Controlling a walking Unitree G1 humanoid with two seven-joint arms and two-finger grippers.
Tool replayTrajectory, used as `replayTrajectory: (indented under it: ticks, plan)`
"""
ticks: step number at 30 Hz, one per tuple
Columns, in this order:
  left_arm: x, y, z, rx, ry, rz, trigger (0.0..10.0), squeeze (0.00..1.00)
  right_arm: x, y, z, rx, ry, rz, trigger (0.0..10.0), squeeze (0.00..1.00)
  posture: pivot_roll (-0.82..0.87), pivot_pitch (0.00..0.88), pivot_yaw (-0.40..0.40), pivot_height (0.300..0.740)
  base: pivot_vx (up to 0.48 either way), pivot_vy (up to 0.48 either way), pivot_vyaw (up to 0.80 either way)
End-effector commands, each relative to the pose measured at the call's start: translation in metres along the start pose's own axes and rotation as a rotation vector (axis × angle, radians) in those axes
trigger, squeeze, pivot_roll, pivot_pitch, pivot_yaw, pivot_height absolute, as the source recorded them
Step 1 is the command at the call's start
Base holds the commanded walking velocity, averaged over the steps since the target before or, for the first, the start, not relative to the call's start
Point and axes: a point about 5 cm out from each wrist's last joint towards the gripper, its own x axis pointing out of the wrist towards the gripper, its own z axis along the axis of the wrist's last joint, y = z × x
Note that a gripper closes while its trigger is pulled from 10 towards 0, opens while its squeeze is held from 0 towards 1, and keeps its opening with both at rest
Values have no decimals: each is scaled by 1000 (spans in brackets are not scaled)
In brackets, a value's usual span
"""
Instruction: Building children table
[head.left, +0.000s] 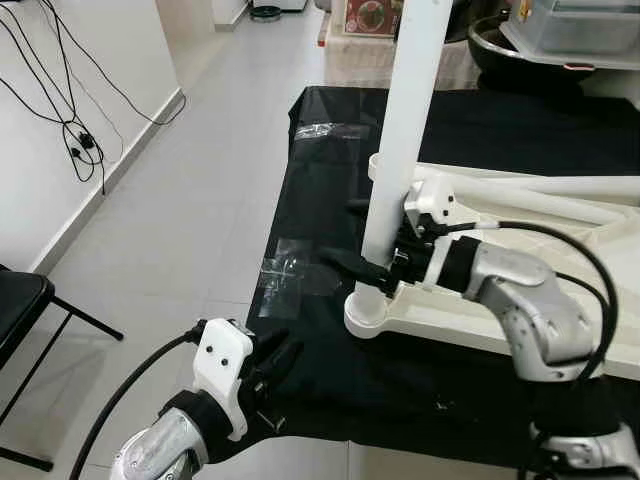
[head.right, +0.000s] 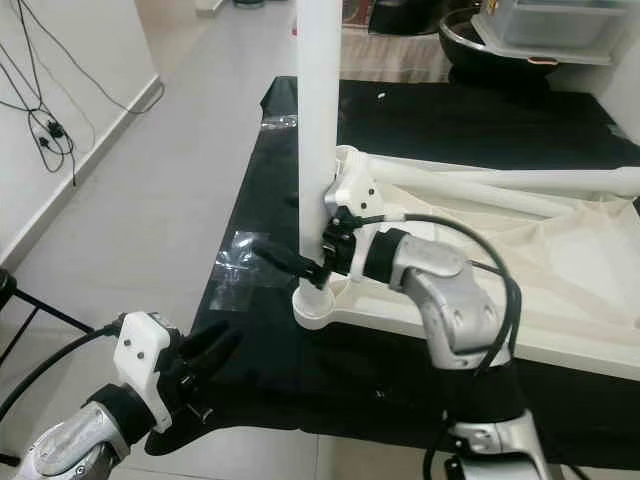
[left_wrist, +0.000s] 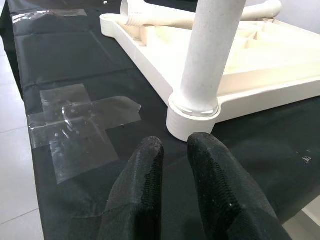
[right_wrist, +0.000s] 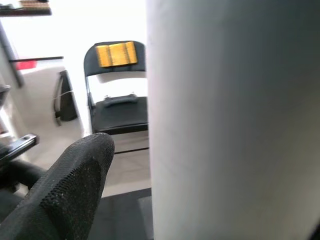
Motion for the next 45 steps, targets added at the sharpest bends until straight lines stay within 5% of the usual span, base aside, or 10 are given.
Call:
replayTrajectory:
  ticks: [1, 8, 10, 23, 26, 32, 40, 41, 42, 45]
  plan:
    - [-1, -1, -1, -11, 4, 5, 10000, 0, 1, -1, 0, 9, -8, 52, 10000, 0, 56, 161, -13, 740, 0, 0, 0]
    - [-1, -3, 0, -13, 1, 2, 10000, 0, 1, -18, 0, 8, -8, 87, 10000, 0, 61, 163, -16, 740, 0, 0, 0]
    - [-1, -2, 0, -12, 0, 5, 10000, 0, 2, -22, 0, 40, -25, 98, 0, 0, 60, 167, -20, 740, 0, 0, 0]
    - [-2, -2, 1, -8, -4, 9, 10000, 0, -8, -23, -14, 79, 11, 130, 0, 0, 62, 164, -28, 740, 0, 0, 0]
    - [-3, -2, 2, -2, -4, 10, 10000, 0, -5, -18, -24, 81, 43, 20, 0, 0, 64, 164, -31, 740, 0, 0, 0]
    - [-6, 6, 5, 22, 0, 21, 10000, 0, -5, 63, -89, 172, 330, -805, 0, 0, 59, 162, -18, 740, 0, 0, 0]
    - [-2, 14, 7, 31, -11, 38, 10000, 0, 19, 49, -70, 126, 246, -757, 0, 0, 52, 143, -16, 740, 0, 0, 0]
    - [-1, 15, 7, 32, -12, 40, 10000, 0, 21, 44, -67, 129, 230, -758, 8000, 0, 52, 140, -14, 740, 0, 0, 0]
    - [-1, 15, 7, 33, -12, 41, 10000, 0, 24, 41, -62, 135, 202, -756, 10000, 0, 51, 141, -13, 740, 0, 0, 0]
    - [-2, 15, 6, 33, -12, 41, 10000, 0, 25, 41, -59, 140, 185, -758, 10000, 0, 51, 141, -13, 740, 0, 0, 0]
